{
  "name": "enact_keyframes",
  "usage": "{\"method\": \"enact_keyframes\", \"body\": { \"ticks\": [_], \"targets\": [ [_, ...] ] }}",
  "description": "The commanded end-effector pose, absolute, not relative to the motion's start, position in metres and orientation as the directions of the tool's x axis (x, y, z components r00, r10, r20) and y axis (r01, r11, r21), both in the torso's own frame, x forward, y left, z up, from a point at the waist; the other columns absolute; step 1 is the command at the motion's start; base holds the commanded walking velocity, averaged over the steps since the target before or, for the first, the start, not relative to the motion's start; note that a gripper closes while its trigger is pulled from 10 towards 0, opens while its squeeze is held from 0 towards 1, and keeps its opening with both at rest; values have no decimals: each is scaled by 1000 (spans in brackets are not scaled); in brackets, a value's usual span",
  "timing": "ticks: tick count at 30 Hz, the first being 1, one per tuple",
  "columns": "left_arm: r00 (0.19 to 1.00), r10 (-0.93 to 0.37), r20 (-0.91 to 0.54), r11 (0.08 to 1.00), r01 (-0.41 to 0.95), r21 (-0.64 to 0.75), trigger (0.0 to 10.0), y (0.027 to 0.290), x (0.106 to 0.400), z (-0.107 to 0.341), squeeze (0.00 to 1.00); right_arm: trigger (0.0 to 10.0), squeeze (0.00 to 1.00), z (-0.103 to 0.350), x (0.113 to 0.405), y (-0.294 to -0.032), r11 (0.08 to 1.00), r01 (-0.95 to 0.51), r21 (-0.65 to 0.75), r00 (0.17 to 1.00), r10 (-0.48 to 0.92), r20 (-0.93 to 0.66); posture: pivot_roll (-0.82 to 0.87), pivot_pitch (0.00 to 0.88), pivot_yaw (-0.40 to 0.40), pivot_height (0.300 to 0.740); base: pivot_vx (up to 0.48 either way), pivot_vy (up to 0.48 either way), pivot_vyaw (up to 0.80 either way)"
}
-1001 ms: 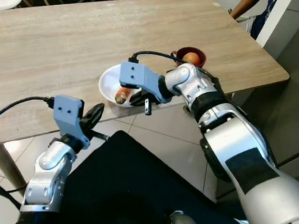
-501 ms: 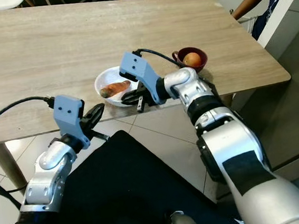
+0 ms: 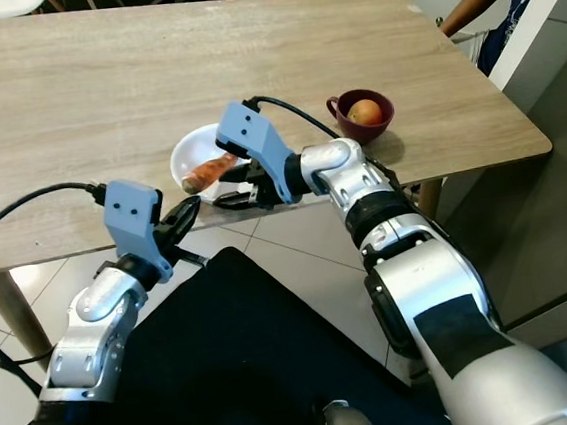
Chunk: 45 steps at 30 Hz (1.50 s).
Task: Restocking fridge
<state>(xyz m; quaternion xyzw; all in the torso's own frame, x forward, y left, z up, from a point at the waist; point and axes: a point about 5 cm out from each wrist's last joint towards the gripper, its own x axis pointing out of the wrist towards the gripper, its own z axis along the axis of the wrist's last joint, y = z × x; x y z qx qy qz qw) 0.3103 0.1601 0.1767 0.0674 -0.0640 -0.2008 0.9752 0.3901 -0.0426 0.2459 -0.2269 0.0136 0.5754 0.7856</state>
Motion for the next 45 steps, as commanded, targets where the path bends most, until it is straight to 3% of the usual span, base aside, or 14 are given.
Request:
{"method": "enact_keyframes", "body": {
  "ticks": [1,16,33,43,44,45],
  "targets": [
    [905,-415,93,904,399,151,10000,156,308,174,0,10000,0,244,390,-45,232,-902,-363,345,893,-287,-41,166,-94,740,0,0,0],
    [904,-416,95,903,400,155,10000,156,308,175,0,10000,0,217,387,-38,179,-866,-467,385,834,-395,-34,163,-96,740,0,0,0],
    [908,-409,96,907,392,151,10000,157,308,175,0,10000,0,223,392,-29,318,-790,-524,520,800,-300,-36,166,-103,740,0,0,0],
    [908,-409,95,907,393,153,10000,157,308,175,0,10000,0,210,389,-28,286,-797,-532,510,792,-337,-36,165,-101,740,0,0,0],
    [907,-409,95,907,393,153,10000,157,308,175,0,10000,8,210,389,-29,285,-798,-531,508,792,-339,-37,165,-101,740,0,0,0],
    [907,-410,95,906,394,154,10000,157,308,175,0,10000,329,210,389,-29,286,-797,-532,509,791,-339,-37,165,-101,740,0,0,0]
  ]
}}
